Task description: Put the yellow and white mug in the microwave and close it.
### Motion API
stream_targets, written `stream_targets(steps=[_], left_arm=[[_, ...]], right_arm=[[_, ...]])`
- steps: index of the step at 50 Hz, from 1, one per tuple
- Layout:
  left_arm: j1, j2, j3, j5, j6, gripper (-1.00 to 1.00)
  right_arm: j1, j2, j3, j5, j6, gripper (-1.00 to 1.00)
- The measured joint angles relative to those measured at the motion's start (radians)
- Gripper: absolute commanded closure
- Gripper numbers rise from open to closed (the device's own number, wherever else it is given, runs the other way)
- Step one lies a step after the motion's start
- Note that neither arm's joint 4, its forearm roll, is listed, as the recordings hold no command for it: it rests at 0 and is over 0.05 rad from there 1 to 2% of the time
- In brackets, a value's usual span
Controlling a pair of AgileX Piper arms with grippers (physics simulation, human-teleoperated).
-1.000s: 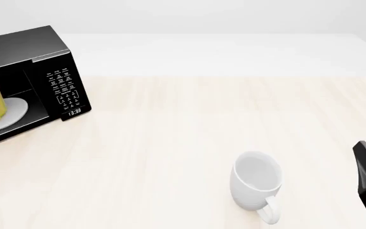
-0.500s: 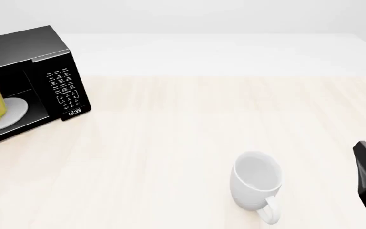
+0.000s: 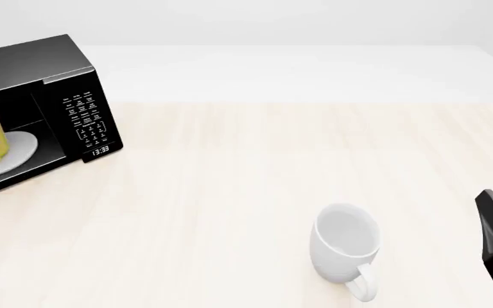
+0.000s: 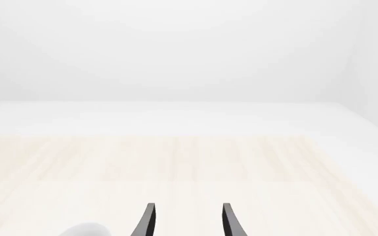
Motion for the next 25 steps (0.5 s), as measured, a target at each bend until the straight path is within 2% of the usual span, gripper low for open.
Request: stream_targets(steps=[12, 25], left_arm=[[0.179, 0.035, -0.036, 0.011, 0.038, -1.00], [0.301, 0.097, -0.052, 0.005, 0.054, -1.00]], right_arm=[[0.000, 0.000, 0.000, 0.000, 0.000, -1.00], [0.000, 0.000, 0.000, 0.000, 0.000, -1.00]])
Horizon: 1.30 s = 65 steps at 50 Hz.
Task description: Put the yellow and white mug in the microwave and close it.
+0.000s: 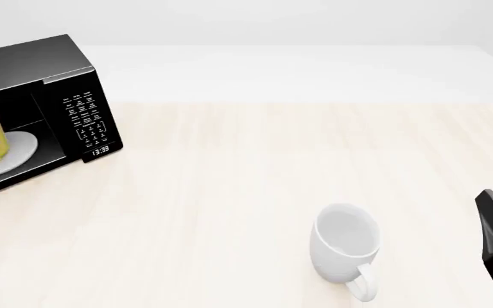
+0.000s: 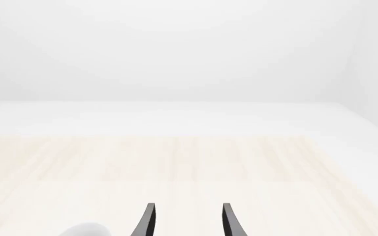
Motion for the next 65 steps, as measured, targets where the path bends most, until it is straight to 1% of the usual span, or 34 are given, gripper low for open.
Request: stream_targets(steps=[7, 19, 32, 38, 50, 57, 65], left_arm=[[0.041, 0.032, 0.001, -0.008, 0.007, -1.00], [0.123, 0.091, 0.022, -0.039, 0.046, -1.00], [0.214, 0.166, 0.073, -0.115, 0.103, -1.00], [0.241, 0.209, 0.101, -0.150, 0.126, -1.00], [0.257, 0.291, 0.151, -0.206, 0.163, -1.00], [0.247, 0.332, 0.170, -0.231, 0.174, -1.00], [0.212, 0.380, 0.188, -0.259, 0.178, -1.00]], right_arm=[[0.000, 0.000, 0.000, 0.000, 0.000, -1.00], [0.000, 0.000, 0.000, 0.000, 0.000, -1.00], [0.000, 0.000, 0.000, 0.000, 0.000, -1.00], [0.000, 0.000, 0.000, 0.000, 0.000, -1.00], [0.000, 0.000, 0.000, 0.000, 0.000, -1.00], [0.000, 0.000, 0.000, 0.000, 0.000, -1.00], [0.000, 0.000, 0.000, 0.000, 0.000, -1.00]])
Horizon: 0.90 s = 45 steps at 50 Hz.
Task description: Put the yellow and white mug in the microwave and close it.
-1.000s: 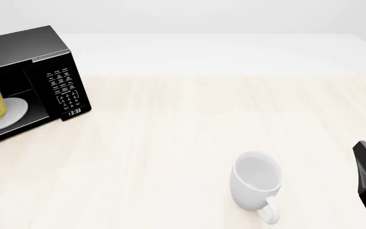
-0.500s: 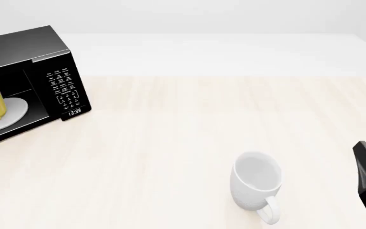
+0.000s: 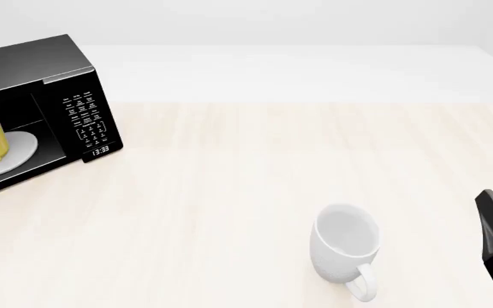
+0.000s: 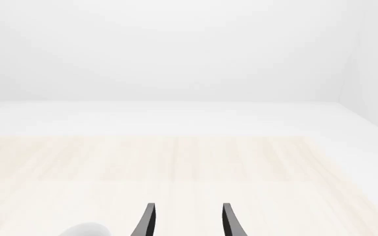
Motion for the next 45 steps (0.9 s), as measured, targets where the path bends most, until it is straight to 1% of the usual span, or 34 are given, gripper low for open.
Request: stream_targets(steps=[23, 45], left_arm=[[-0.126, 0.122, 0.039, -0.080, 0.006, -1.00], [-0.220, 0.181, 0.067, -0.122, 0.012, -1.00]], right_arm=[[0.000, 0.000, 0.000, 0.000, 0.000, -1.00], [0.000, 0.000, 0.000, 0.000, 0.000, -1.00]])
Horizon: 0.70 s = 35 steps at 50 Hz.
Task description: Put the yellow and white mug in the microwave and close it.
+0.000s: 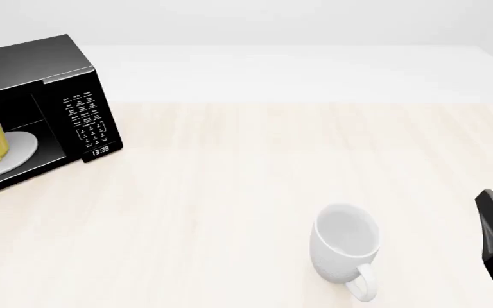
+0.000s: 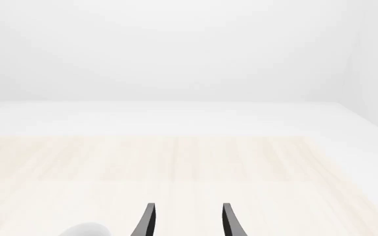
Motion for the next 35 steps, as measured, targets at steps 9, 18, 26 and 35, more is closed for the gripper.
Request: stream_targets(steps=[9, 18, 26, 35], left_arm=[[-0.020, 0.012, 0.013, -0.017, 0.009, -1.00], [-0.046, 0.018, 0.021, -0.025, 0.012, -1.00], [-0.080, 0.023, 0.025, -0.030, 0.010, -1.00], [-0.123, 0.026, 0.029, -0.032, 0.004, -1.00]], right_arm=[[0.000, 0.000, 0.000, 0.000, 0.000, -1.00], [0.000, 0.000, 0.000, 0.000, 0.000, -1.00], [0.000, 0.000, 0.000, 0.000, 0.000, -1.00], [0.000, 0.000, 0.000, 0.000, 0.000, -1.00]])
